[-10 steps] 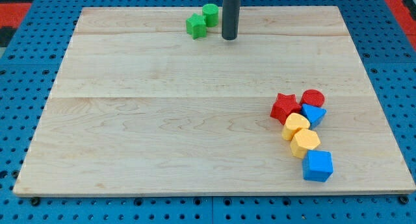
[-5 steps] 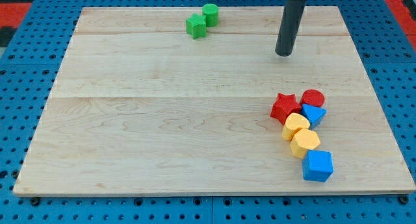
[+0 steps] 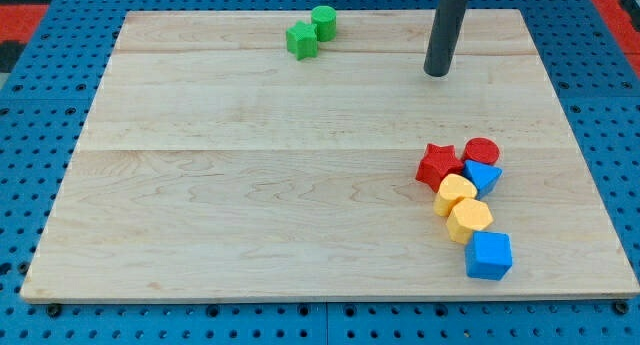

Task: Point your arm at the right center of the board

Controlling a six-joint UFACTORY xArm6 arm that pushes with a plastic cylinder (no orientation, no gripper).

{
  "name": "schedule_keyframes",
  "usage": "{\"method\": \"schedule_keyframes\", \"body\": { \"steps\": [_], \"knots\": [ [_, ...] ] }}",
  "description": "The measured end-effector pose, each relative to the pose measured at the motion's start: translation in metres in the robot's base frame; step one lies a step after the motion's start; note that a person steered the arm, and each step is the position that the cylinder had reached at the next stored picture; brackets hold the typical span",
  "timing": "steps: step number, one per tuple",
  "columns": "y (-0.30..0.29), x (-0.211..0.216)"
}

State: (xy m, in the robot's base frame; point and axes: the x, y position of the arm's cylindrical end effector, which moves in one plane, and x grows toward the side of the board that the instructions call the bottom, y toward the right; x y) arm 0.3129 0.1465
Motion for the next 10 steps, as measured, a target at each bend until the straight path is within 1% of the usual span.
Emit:
{"method": "schedule_keyframes", "body": {
  "steps": [3,5,9,10],
  "knots": [
    [0.0,-0.012],
    [-0.003,-0.012],
    [-0.021,-0.017],
    [-0.011,0.002]
  ]
}}
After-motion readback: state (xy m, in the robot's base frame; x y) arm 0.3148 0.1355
